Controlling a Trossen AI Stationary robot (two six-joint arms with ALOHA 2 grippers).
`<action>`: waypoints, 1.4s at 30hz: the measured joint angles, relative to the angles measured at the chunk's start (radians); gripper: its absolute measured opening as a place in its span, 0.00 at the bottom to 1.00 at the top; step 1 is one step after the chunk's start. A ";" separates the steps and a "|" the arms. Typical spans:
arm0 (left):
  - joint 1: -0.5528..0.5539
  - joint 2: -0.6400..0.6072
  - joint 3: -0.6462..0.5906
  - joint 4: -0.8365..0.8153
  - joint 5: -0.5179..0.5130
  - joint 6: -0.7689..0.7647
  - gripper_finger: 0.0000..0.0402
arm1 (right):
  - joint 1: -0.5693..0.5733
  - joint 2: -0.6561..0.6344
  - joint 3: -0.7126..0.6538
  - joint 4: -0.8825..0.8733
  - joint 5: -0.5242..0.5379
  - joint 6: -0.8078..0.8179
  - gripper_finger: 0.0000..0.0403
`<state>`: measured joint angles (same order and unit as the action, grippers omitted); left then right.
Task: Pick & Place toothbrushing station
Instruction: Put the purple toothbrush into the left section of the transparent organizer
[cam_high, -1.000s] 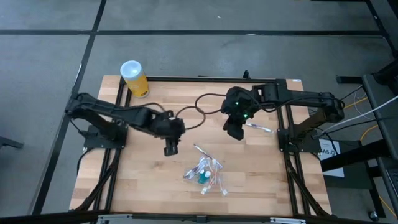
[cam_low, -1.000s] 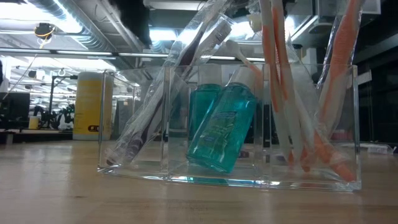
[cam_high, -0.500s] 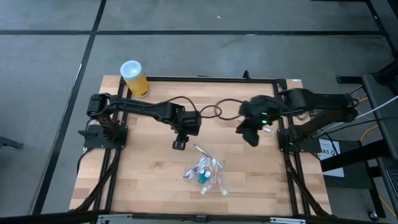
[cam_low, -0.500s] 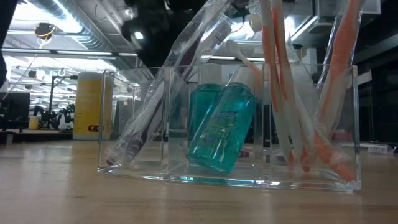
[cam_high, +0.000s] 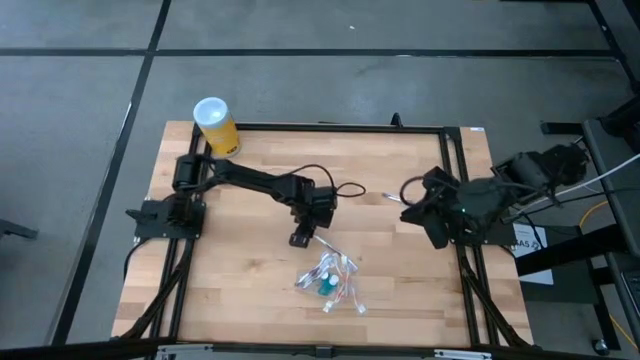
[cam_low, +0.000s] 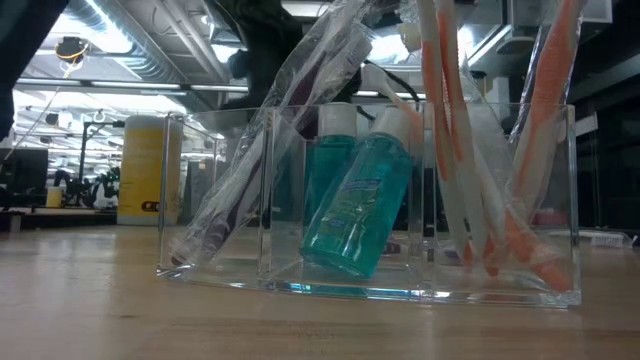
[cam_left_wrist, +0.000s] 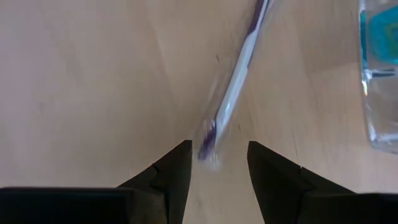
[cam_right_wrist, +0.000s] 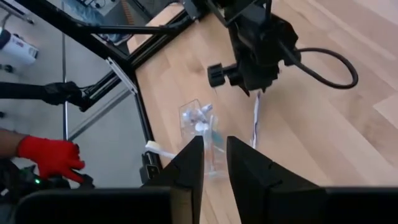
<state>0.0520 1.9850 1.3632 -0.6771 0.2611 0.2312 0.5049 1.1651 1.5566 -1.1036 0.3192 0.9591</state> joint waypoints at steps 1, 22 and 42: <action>-0.003 0.007 0.000 0.013 0.000 0.000 0.38 | 0.013 0.001 0.000 0.001 0.016 0.012 0.18; 0.114 -0.030 -0.192 0.213 0.092 -0.460 0.03 | 0.093 0.002 0.000 0.003 0.163 0.073 0.18; 0.030 -0.588 -0.529 0.947 -0.069 -0.921 0.03 | 0.083 0.002 -0.087 0.190 0.424 -0.049 0.18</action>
<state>0.0821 1.3966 0.8345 0.2701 0.1921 -0.6897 0.5882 1.1675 1.4701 -0.9136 0.7437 0.9105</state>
